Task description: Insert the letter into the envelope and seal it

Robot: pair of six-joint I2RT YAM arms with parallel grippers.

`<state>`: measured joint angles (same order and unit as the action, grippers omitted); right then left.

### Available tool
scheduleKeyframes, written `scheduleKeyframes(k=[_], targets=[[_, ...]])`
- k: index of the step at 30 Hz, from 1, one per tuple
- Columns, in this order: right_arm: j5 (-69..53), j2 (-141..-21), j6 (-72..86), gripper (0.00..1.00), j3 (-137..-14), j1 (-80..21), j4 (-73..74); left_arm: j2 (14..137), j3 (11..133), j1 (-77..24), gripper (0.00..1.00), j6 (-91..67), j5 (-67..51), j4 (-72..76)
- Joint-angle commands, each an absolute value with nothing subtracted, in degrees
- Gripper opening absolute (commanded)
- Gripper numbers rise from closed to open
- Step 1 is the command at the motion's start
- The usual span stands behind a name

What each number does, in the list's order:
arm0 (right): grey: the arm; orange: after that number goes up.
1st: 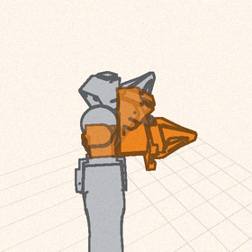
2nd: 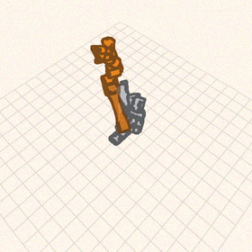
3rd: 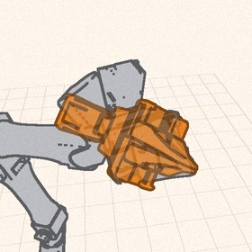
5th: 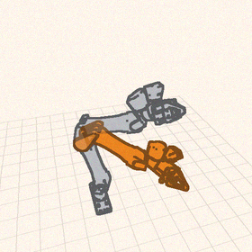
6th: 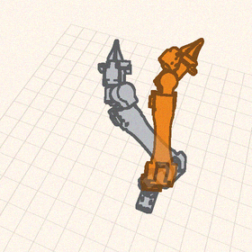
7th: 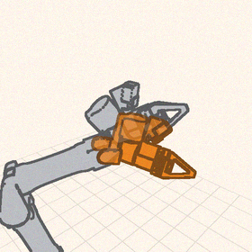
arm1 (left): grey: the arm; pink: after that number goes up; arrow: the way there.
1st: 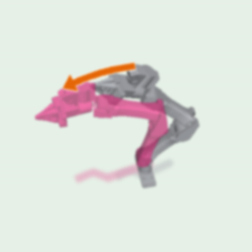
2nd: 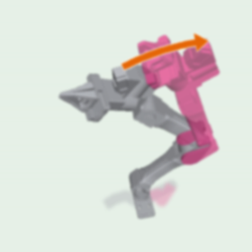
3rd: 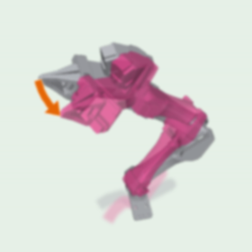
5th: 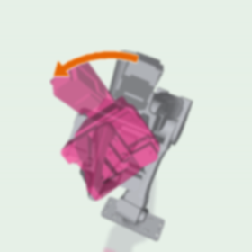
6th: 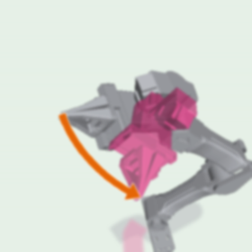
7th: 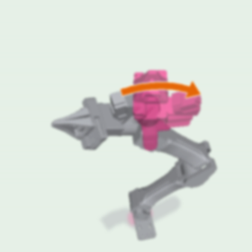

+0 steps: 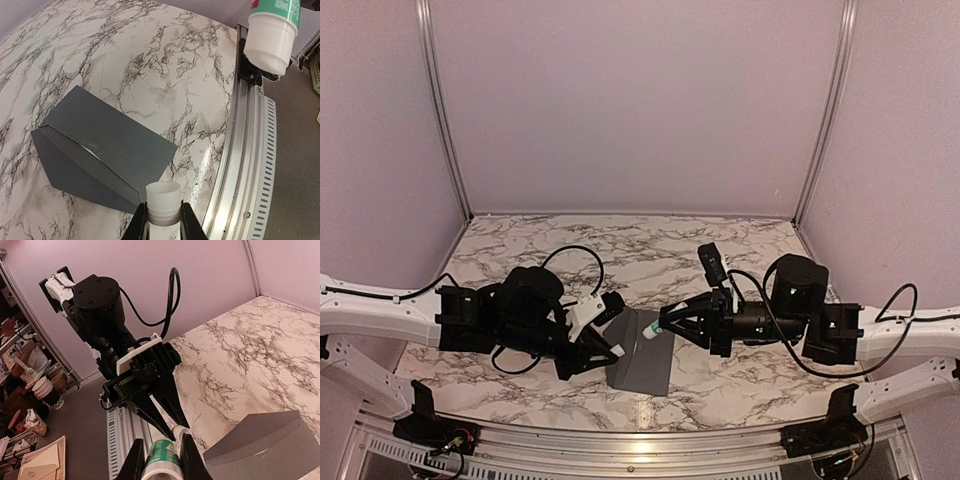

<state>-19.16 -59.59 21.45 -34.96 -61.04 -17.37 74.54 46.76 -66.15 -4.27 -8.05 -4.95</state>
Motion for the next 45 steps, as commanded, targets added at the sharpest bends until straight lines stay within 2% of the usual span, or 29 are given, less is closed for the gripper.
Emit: scheduleKeyframes(k=[1,12,45], targets=[[-24.2,-58.5,22.9,0.0,-35.0,-60.7,-22.0,72.1,47.6,-66.4,0.06,-0.4,-14.5,-0.7],[-26.3,-59.2,23.8,0.0,-35.1,-62.2,-24.1,69.0,47.2,-66.4,0.06,2.9,-21.3,3.8],[-25.4,-64.3,23.3,0.0,-37.9,-64.0,-25.0,68.8,46.2,-66.4,0.06,1.9,-21.7,5.8]])
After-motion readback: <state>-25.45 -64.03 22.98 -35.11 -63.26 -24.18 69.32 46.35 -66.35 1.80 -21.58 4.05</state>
